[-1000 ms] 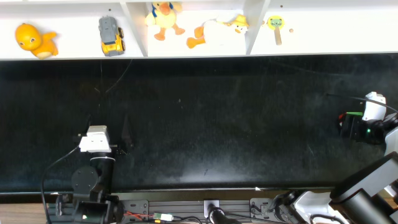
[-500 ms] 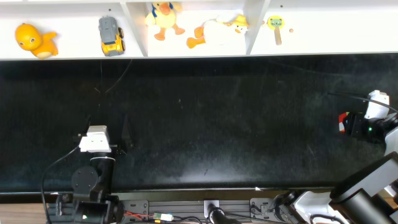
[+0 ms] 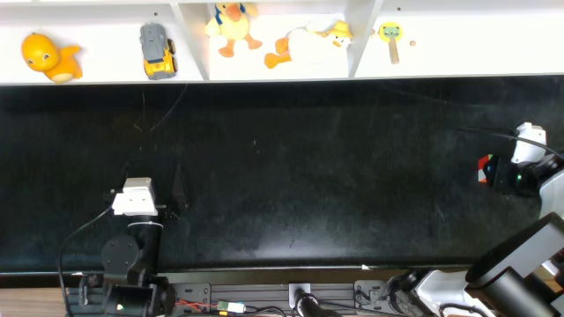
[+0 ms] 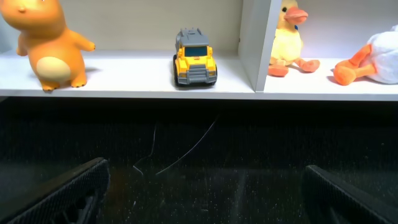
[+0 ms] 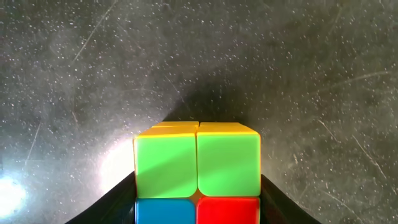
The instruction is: Store Toys
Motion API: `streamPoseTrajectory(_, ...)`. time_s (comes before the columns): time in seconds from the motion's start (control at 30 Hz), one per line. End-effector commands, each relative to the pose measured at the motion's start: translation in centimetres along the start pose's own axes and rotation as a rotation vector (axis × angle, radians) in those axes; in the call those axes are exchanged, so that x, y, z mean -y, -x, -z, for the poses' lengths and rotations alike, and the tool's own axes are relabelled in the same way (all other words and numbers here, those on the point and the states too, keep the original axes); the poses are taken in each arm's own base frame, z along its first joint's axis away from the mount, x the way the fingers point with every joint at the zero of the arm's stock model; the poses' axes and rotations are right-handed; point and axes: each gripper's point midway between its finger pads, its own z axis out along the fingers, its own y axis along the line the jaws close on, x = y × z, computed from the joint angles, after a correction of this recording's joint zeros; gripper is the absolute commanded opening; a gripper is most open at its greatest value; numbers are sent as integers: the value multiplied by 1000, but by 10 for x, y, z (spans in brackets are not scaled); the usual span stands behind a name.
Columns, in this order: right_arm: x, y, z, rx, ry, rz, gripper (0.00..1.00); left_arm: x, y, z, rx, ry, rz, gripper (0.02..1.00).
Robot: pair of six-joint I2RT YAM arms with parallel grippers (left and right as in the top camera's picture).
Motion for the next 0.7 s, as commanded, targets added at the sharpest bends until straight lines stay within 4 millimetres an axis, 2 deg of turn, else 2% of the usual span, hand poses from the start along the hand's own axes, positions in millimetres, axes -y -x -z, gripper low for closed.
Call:
streamPoseTrajectory(0.03, -6, 24, 11, 48, -18, 32, 478, 0, 1, 0, 5, -2, -21, 998)
streamPoseTrajectory(0.17, -8, 49, 26, 105, -41, 53, 485, 0, 0, 0, 5, -2, -21, 998)
streamPoseTrajectory(0.2, -9, 66, 36, 140, -55, 68, 485, 0, 1, 0, 5, -2, -21, 998)
streamPoseTrajectory(0.27, -9, 84, 45, 175, -68, 86, 485, 0, 1, 0, 5, -2, -21, 998)
streamPoseTrajectory(0.37, -18, 137, 79, 288, -103, 156, 505, 0, 0, 0, 5, -2, -21, 998)
streamPoseTrajectory(0.4, -21, 147, 86, 310, -109, 173, 500, 0, 1, 0, 5, -2, -21, 998)
streamPoseTrajectory(0.6, -36, 191, 110, 398, -115, 216, 511, 0, 0, 0, 5, -2, -21, 998)
streamPoseTrajectory(0.7, -40, 201, 106, 396, -99, 212, 509, 0, 1, 0, 5, -2, -21, 998)
